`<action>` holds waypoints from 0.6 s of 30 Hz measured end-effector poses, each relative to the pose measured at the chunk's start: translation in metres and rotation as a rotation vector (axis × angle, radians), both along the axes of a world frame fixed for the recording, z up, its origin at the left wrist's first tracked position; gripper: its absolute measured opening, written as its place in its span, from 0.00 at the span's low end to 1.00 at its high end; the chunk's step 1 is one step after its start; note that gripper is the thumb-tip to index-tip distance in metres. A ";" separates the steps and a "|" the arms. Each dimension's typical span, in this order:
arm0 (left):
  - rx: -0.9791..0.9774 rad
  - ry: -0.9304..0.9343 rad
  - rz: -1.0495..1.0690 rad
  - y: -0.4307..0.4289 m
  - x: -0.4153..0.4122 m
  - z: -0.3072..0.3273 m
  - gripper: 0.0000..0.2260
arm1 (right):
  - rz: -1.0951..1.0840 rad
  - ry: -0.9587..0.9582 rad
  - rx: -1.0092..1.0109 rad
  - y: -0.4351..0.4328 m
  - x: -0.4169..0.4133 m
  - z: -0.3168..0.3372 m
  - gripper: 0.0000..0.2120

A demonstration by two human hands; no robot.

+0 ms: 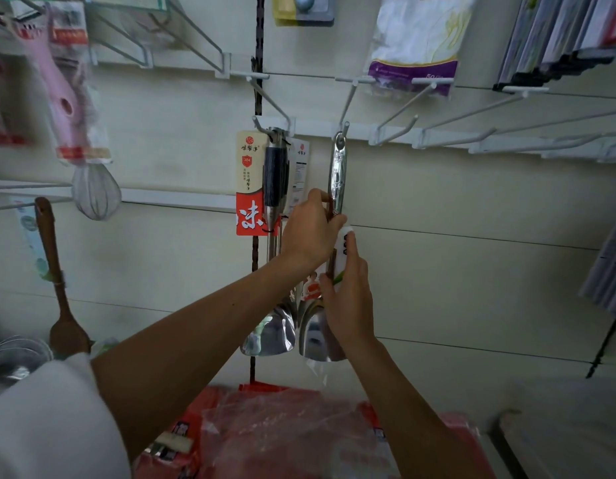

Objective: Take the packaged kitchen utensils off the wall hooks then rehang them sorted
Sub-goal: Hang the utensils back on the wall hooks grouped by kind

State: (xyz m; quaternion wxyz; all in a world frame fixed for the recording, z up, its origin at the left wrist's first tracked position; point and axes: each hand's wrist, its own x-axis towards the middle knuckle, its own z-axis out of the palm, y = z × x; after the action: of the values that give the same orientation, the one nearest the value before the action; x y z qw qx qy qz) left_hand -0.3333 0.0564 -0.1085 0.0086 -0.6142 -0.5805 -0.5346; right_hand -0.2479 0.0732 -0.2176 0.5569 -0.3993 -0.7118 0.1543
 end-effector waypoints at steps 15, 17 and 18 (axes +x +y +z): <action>0.012 0.090 0.018 -0.089 -0.060 0.003 0.29 | -0.104 -0.010 0.222 -0.076 -0.044 0.029 0.33; 0.021 0.174 0.097 -0.120 -0.088 0.000 0.30 | -0.115 -0.045 0.281 -0.090 -0.062 0.035 0.31; 0.019 0.242 0.148 -0.137 -0.105 -0.002 0.31 | -0.120 -0.078 0.300 -0.097 -0.071 0.037 0.31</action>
State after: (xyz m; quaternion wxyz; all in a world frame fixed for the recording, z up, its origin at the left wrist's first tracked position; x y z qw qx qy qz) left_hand -0.4383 -0.0804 -0.1103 0.1237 -0.6296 -0.6138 -0.4599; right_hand -0.3191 -0.0243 -0.1802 0.5906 -0.3591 -0.7226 -0.0028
